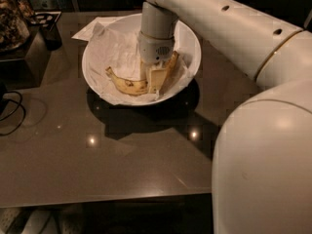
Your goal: Pick banana from white bowl
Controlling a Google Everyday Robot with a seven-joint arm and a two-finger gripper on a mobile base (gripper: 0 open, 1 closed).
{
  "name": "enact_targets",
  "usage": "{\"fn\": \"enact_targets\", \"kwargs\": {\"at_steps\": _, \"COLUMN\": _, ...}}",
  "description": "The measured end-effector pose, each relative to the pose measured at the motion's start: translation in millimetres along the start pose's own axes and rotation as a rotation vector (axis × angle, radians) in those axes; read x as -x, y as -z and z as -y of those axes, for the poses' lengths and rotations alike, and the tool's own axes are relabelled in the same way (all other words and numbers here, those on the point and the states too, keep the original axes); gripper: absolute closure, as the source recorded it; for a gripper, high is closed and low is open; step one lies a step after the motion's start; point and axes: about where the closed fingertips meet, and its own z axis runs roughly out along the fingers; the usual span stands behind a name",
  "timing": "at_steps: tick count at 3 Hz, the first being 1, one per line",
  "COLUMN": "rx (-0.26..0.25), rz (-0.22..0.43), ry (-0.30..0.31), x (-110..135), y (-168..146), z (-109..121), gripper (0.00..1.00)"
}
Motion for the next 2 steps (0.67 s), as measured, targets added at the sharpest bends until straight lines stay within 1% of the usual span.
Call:
{"fn": "enact_targets", "kwargs": {"at_steps": 1, "rx": 0.000, "rz": -0.001, "ry": 0.000, "x": -0.2, "y": -0.1, "z": -0.1, "gripper": 0.99}}
{"fn": "enact_targets", "kwargs": {"at_steps": 2, "rx": 0.000, "rz": 0.000, "ry": 0.000, "x": -0.2, "y": 0.0, "z": -0.1, "gripper": 1.00}}
